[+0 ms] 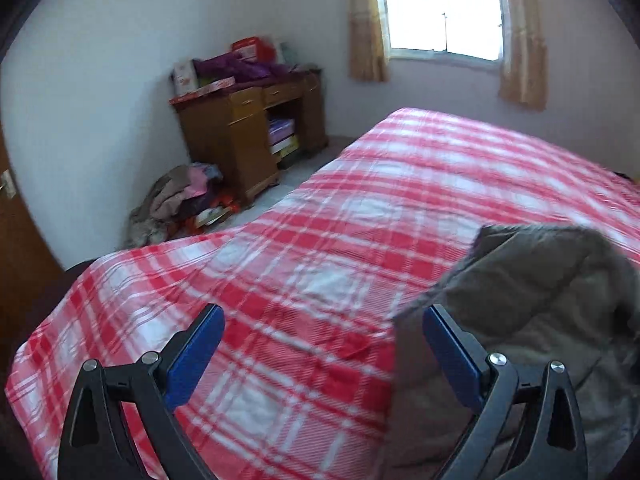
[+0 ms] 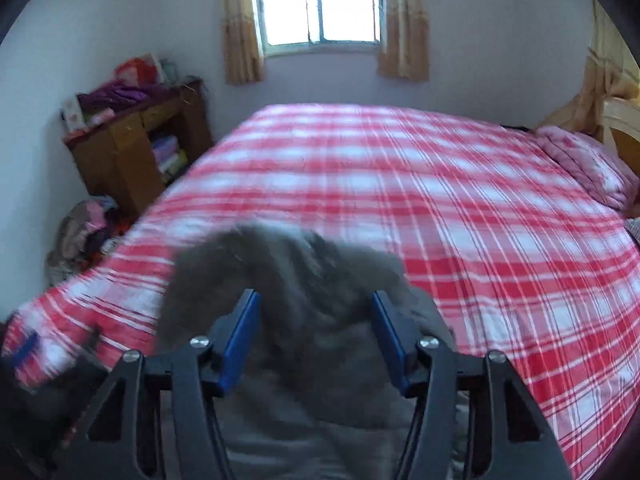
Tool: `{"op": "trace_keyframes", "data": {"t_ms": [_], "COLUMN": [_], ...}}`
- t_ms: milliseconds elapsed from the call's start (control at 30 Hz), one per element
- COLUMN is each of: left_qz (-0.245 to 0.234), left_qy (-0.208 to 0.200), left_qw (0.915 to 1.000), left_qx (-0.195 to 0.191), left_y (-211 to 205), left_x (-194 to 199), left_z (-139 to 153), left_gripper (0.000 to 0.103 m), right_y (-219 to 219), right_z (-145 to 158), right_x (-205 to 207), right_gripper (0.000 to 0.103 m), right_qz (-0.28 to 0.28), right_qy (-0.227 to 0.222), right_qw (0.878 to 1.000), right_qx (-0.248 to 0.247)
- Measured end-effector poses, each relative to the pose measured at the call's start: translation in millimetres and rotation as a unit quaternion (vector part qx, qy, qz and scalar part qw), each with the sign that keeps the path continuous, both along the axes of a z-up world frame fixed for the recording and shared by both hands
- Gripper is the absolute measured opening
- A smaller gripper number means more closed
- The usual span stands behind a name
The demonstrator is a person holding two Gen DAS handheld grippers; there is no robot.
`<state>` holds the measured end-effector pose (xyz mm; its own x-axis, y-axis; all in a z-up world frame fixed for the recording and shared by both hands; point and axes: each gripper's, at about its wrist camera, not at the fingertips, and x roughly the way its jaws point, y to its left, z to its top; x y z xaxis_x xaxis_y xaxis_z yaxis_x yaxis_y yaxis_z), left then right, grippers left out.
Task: Fold large clothes
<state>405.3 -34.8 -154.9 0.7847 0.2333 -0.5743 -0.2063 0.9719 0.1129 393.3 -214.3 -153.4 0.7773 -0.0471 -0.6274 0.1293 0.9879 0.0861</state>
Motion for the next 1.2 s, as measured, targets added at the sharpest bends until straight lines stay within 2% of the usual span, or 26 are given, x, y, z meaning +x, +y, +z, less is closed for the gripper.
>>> {"op": "trace_keyframes", "data": {"t_ms": [67, 233, 367, 500, 833, 1200], "left_qz": [-0.025, -0.07, -0.087, -0.08, -0.066, -0.063], "left_qy": [-0.003, 0.014, 0.014, 0.024, 0.035, 0.055], "left_qw": [0.9997, 0.9973, 0.9931, 0.9882, 0.9927, 0.9936], "left_qx": [-0.004, 0.016, 0.077, 0.128, 0.095, 0.075], "left_y": [-19.6, -75.5, -114.9, -131.9, -121.3, -118.1], "left_x": [0.8, 3.5, 1.6, 6.2, 17.8, 27.5], "left_z": [0.3, -12.1, -27.9, -50.5, -76.6, -92.0], "left_gripper": [0.099, 0.099, 0.099, 0.1, 0.102, 0.102], "right_y": [-20.6, -68.9, -92.4, -98.6, -103.0, -105.5], "right_z": [-20.1, -54.0, -73.6, -82.5, -104.1, -116.7], "right_x": [-10.5, -24.7, -40.0, -48.1, -43.2, -35.1], "right_gripper": [0.059, 0.059, 0.059, 0.059, 0.06, 0.061], "right_qz": [-0.018, -0.06, -0.088, -0.093, -0.08, -0.077], "right_qy": [0.005, 0.021, 0.015, 0.004, -0.01, 0.008], "right_qw": [1.0, 0.997, 0.992, 0.99, 0.989, 0.988], "right_qx": [-0.002, 0.049, 0.083, 0.104, 0.123, 0.133]}}
